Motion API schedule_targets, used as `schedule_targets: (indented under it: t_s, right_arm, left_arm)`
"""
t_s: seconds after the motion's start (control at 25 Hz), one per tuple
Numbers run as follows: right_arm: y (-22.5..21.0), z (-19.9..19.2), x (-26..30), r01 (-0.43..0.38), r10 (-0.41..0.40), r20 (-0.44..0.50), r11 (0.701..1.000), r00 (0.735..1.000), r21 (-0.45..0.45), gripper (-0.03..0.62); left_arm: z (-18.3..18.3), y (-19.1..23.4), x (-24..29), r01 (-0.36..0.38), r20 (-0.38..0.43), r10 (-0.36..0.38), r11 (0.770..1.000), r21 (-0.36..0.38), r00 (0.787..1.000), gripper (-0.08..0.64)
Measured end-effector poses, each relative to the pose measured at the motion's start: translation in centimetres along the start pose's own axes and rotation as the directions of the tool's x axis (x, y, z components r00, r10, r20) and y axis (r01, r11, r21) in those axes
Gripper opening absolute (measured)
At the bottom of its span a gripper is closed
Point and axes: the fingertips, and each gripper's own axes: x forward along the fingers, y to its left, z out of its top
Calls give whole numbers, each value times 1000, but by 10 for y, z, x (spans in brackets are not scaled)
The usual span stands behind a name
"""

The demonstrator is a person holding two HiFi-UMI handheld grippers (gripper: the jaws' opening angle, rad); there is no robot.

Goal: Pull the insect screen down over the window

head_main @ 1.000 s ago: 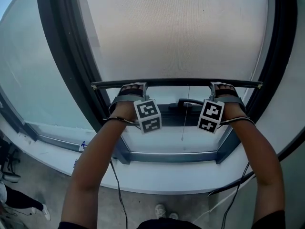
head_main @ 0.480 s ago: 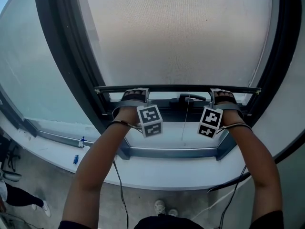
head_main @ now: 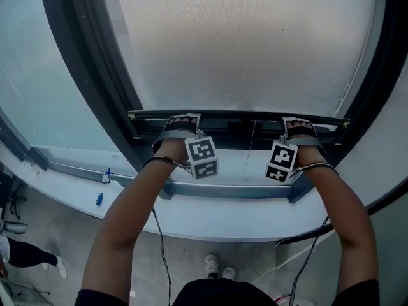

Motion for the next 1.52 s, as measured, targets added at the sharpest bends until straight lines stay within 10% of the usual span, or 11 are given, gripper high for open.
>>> schedule_targets:
  t_s: [1.52]
  right_arm:
    - [68, 17, 15, -176, 173, 38, 981, 984, 86, 299]
  left_arm:
    - [-1, -62, 28, 102, 22, -101, 995, -22, 995, 374]
